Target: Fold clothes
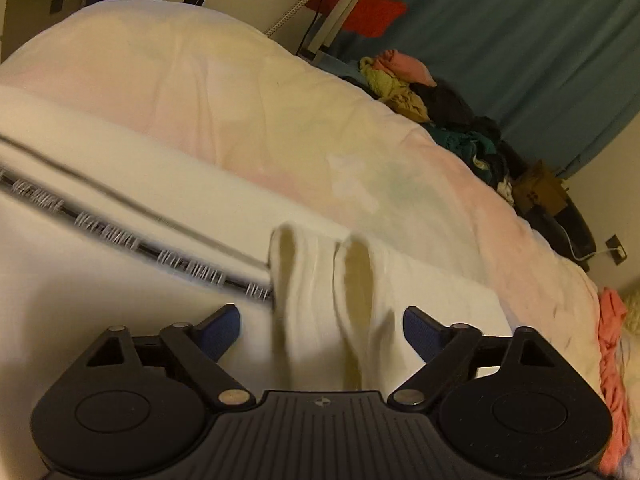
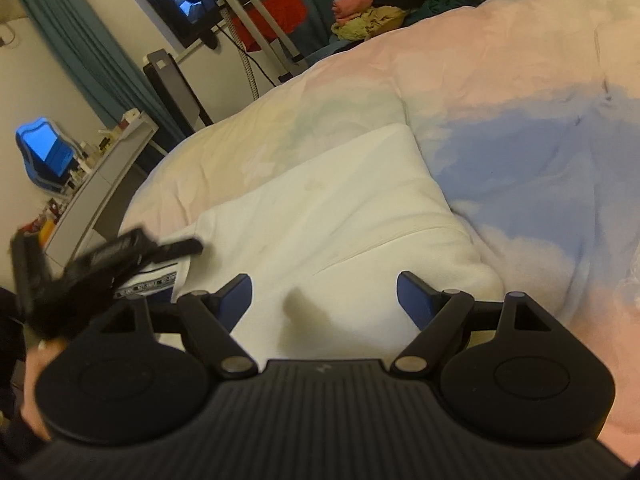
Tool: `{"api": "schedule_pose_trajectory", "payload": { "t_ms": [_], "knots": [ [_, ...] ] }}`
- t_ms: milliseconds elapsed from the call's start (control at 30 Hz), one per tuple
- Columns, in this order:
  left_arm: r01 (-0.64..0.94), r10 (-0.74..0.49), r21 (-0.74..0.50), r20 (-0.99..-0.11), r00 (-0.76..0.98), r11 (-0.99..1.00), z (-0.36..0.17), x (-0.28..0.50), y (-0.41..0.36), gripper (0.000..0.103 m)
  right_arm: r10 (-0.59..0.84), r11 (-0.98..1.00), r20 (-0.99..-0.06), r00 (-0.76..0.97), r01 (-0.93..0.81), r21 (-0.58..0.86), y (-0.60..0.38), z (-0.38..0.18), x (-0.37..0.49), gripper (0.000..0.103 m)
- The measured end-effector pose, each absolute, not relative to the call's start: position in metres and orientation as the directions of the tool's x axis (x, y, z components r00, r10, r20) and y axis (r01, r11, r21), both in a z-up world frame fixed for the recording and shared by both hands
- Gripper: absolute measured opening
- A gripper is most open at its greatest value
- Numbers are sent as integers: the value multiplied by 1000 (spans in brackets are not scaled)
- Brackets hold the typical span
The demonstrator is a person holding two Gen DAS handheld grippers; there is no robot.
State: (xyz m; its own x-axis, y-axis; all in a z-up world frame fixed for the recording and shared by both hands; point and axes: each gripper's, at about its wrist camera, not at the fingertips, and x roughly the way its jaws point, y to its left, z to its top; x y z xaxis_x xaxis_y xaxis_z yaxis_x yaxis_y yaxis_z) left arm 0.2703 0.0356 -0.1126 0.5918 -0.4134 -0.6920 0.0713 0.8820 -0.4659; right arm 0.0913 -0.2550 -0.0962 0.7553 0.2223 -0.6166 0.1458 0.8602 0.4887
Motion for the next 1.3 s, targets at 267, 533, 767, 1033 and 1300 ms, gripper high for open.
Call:
{"api": "schedule_pose_trajectory", "payload": {
  "t_ms": [267,533,767,1033,1300],
  "knots": [
    [211,-322,-244,-690,648,947,-79,273,4,13,190,932,-615,765,57,359,-230,-94,105,82],
    [208,-219,-99,-674,705,973,-105,258,-13,31,171,951,-628,760,38,305,-217,-99,108,82],
    [151,-212,-150,-671,711,977,-70,189,44,37,148,969,-636,757,18,247,-206,-97,102,81],
    [-40,-163,-255,-722,673,966,-36,110,157,79,155,975,-648,746,-10,222,-191,-92,85,81],
    [-370,-227,-574,-716,661,731,-66,88,269,86,165,974,-655,737,-16,228,-185,-94,79,81]
  ]
}}
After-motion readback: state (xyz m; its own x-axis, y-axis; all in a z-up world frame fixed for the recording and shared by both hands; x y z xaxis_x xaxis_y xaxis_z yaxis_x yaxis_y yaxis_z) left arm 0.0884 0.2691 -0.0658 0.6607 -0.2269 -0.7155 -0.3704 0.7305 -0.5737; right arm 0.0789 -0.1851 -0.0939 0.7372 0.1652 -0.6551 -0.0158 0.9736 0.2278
